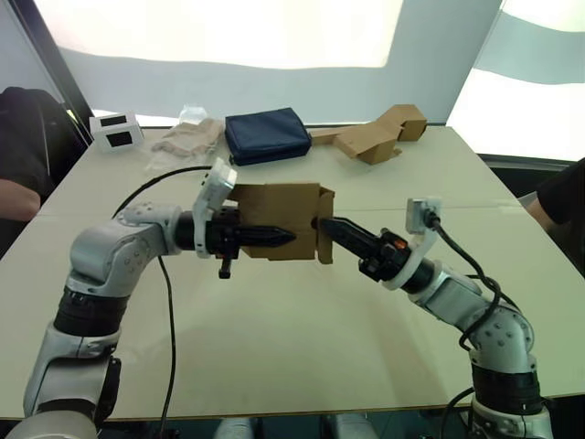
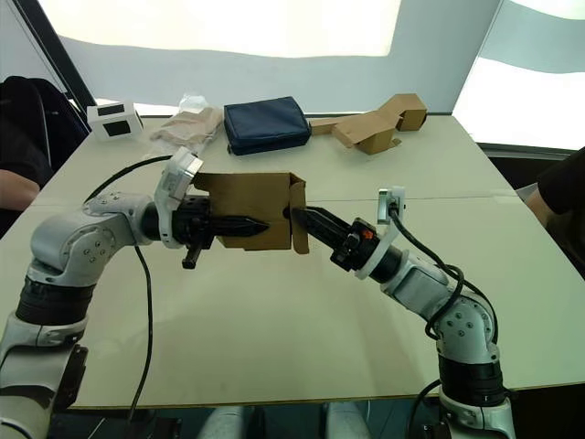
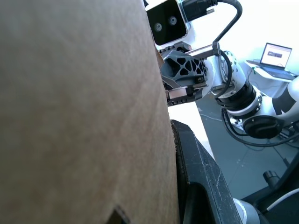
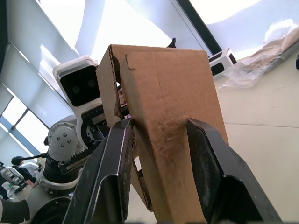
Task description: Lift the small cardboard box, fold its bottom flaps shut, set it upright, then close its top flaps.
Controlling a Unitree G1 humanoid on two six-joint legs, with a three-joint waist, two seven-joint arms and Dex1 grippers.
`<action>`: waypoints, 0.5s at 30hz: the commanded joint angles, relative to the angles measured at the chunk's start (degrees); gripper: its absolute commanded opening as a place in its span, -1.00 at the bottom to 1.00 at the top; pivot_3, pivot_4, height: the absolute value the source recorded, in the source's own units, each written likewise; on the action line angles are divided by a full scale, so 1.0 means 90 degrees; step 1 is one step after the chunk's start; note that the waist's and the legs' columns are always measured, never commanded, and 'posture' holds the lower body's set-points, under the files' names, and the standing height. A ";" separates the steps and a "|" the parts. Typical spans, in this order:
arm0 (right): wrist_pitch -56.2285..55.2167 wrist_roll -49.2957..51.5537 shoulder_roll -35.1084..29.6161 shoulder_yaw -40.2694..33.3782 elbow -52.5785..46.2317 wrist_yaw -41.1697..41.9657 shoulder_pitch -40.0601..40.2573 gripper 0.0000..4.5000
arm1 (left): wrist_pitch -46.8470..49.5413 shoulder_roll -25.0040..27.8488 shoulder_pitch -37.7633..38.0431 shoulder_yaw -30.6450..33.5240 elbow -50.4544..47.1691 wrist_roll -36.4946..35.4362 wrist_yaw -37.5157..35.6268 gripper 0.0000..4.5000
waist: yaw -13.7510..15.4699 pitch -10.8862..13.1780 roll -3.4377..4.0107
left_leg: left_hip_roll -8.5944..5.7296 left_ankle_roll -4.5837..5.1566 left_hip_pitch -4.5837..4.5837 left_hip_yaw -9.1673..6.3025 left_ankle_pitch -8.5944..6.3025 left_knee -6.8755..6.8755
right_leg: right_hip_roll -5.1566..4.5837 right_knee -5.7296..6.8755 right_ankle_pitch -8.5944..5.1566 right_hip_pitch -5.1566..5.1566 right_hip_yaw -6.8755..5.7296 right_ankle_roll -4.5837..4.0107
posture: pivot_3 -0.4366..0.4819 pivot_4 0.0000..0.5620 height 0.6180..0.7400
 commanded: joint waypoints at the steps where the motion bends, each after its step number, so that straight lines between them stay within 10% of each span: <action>1: -0.0115 0.0182 0.0081 -0.0043 -0.0274 -0.0076 -0.0162 -0.19 | -0.0221 -0.0002 0.0022 -0.0103 -0.0230 0.0129 -0.0050 -1.00 | 0.0001 0.0000 0.0000 | 0.0000 0.0000 0.0000 0.0000 0.0000 0.0000 | 0.0000 0.0000 0.0000 0.0000 0.0000 0.0000 | -0.05 -0.47 1.00; 15: -0.0154 0.0717 0.0278 -0.0133 -0.0273 -0.0572 -0.0169 -0.19 | -0.0459 -0.0126 0.0110 -0.0142 -0.0140 0.0310 0.0035 -1.00 | 0.0000 0.0000 0.0000 | 0.0001 0.0000 0.0000 0.0000 0.0000 0.0000 | 0.0000 0.0000 -0.0001 0.0000 0.0000 -0.0001 | -0.05 -0.47 1.00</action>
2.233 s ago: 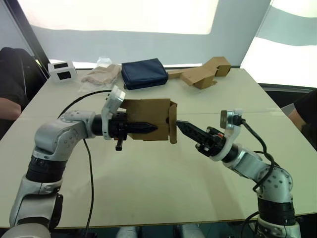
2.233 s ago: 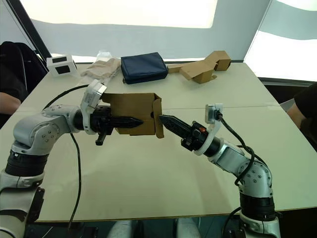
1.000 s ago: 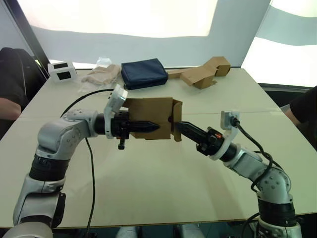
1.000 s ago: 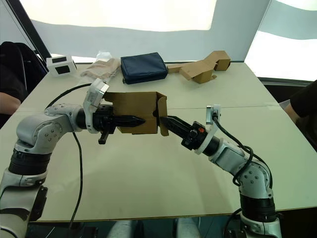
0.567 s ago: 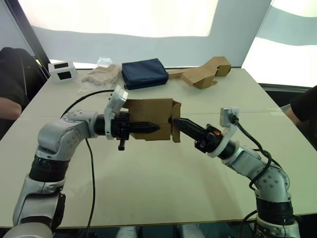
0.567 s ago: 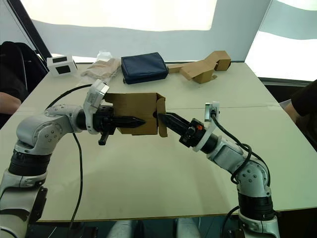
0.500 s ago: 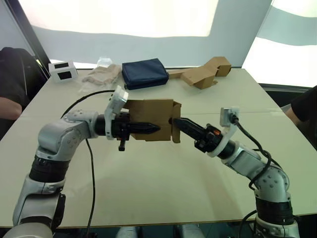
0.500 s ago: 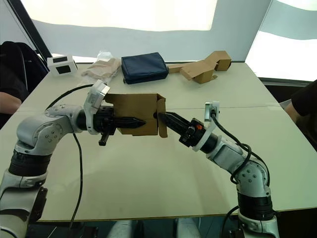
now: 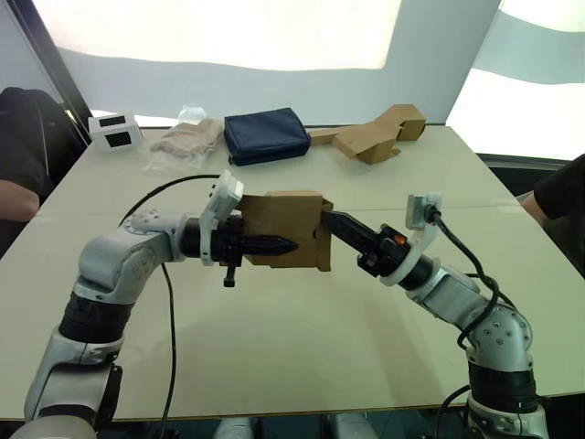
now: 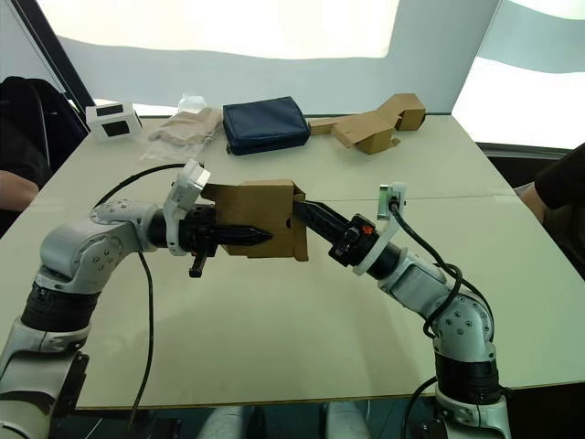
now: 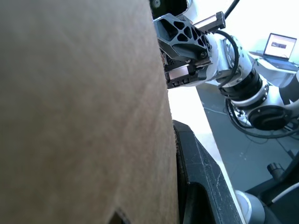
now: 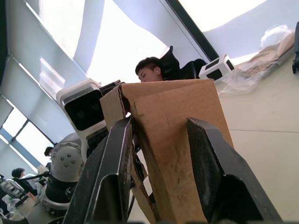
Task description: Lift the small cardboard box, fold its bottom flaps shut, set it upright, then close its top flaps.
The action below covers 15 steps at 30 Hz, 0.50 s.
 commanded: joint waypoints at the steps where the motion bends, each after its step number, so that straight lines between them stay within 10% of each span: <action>1: -0.0112 0.0364 0.0108 -0.0092 -0.0267 -0.0144 -0.0081 -0.19 | -0.0101 -0.0024 -0.0045 0.0057 -0.0108 0.0025 0.0033 -1.00 | 0.0000 0.0000 0.0000 | 0.0000 0.0000 0.0000 0.0000 0.0000 0.0000 | 0.0000 0.0000 0.0000 0.0000 0.0000 0.0000 | -0.05 -0.47 1.00; 15: -0.0337 0.0707 0.0189 -0.0301 0.0114 -0.0457 -0.0346 -0.19 | -0.0216 -0.0051 0.0030 0.0011 -0.0242 0.0127 0.0078 -1.00 | -0.0002 0.0000 0.0000 | 0.0000 0.0000 0.0000 0.0000 0.0000 0.0000 | 0.0000 0.0000 0.0000 0.0000 0.0000 0.0000 | -0.05 -0.47 1.00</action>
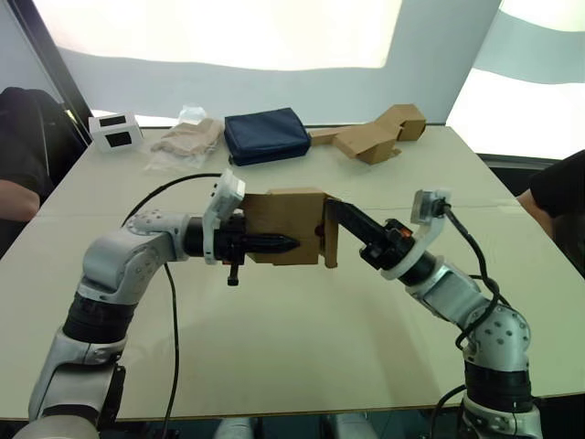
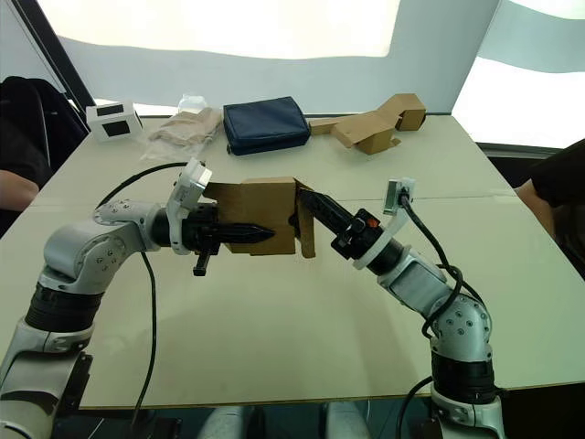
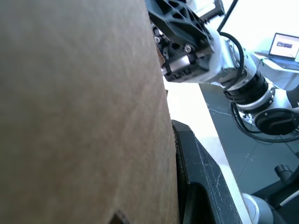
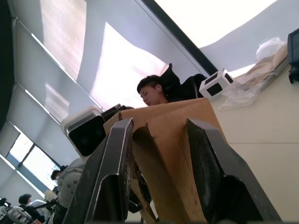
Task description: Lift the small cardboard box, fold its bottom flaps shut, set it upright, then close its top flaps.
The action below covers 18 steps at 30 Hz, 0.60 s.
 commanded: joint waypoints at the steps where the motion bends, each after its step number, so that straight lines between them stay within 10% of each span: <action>1: -0.0108 0.0239 0.0042 -0.0095 -0.0090 -0.0046 -0.0229 -0.19 | -0.0178 -0.0007 0.0015 0.0007 -0.0210 0.0040 -0.0023 -1.00 | 0.0000 0.0000 0.0000 | 0.0000 0.0000 0.0000 -0.0001 0.0000 0.0000 | 0.0000 0.0000 0.0000 0.0000 0.0000 0.0000 | -0.05 -0.47 1.00; 18: -0.0098 0.0730 -0.0350 -0.0685 -0.0089 0.0117 0.0192 -0.19 | 0.0780 -0.0334 -0.0334 0.0847 0.0028 -0.1117 0.0514 -1.00 | 0.0005 0.0000 0.0000 | 0.0001 0.0000 -0.0001 -0.0001 0.0000 0.0000 | -0.0002 -0.0001 0.0007 0.0000 -0.0001 0.0013 | -0.05 -0.47 1.00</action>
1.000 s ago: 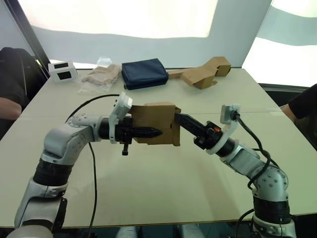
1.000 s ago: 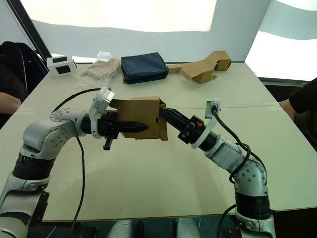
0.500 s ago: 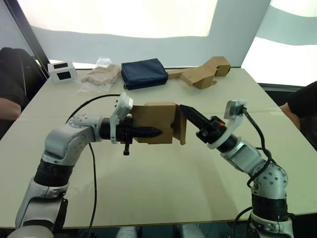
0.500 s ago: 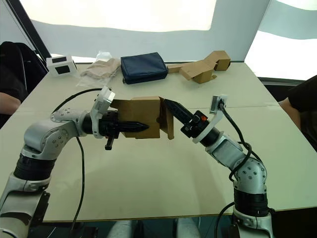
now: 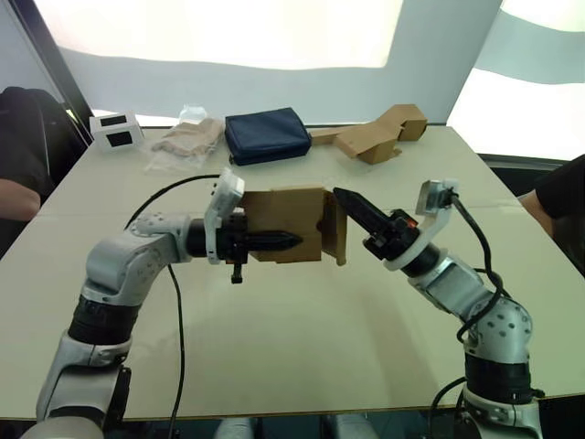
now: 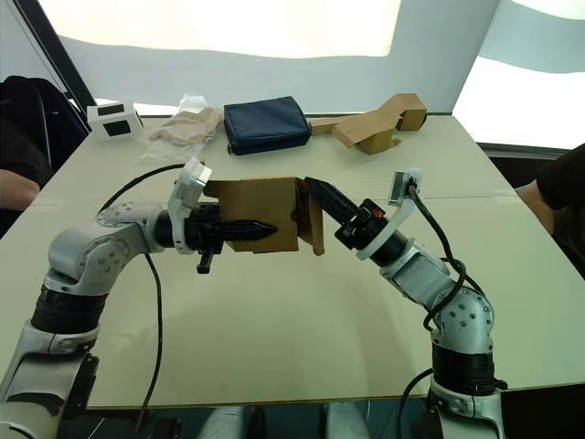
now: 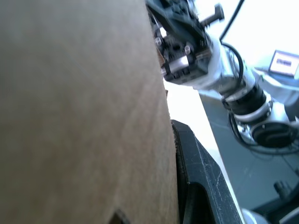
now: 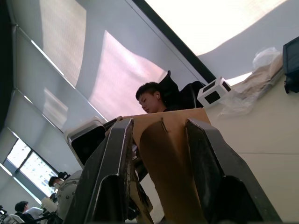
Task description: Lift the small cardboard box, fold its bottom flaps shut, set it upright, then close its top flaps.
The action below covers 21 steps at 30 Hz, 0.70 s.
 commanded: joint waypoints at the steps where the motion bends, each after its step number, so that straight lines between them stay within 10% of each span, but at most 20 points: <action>1: -0.0050 0.0513 -0.0243 -0.0493 -0.0132 0.0230 0.0262 -0.19 | 0.0446 -0.0073 -0.0280 0.0492 -0.0053 -0.0689 0.0194 -1.00 | 0.0001 0.0000 0.0000 | 0.0000 0.0000 0.0000 0.0001 0.0000 0.0000 | 0.0000 0.0000 0.0000 0.0000 0.0000 0.0000 | -0.05 -0.47 1.00; 21: -0.0226 0.1298 0.0261 0.0167 -0.0991 -0.0211 0.1163 -0.19 | 0.0712 -0.0028 -0.0360 0.0539 0.0251 -0.0960 0.0315 -1.00 | -0.0013 0.0001 0.0001 | -0.0001 0.0001 0.0002 -0.0001 0.0000 0.0000 | 0.0001 0.0000 -0.0008 0.0001 0.0001 -0.0014 | -0.05 -0.47 1.00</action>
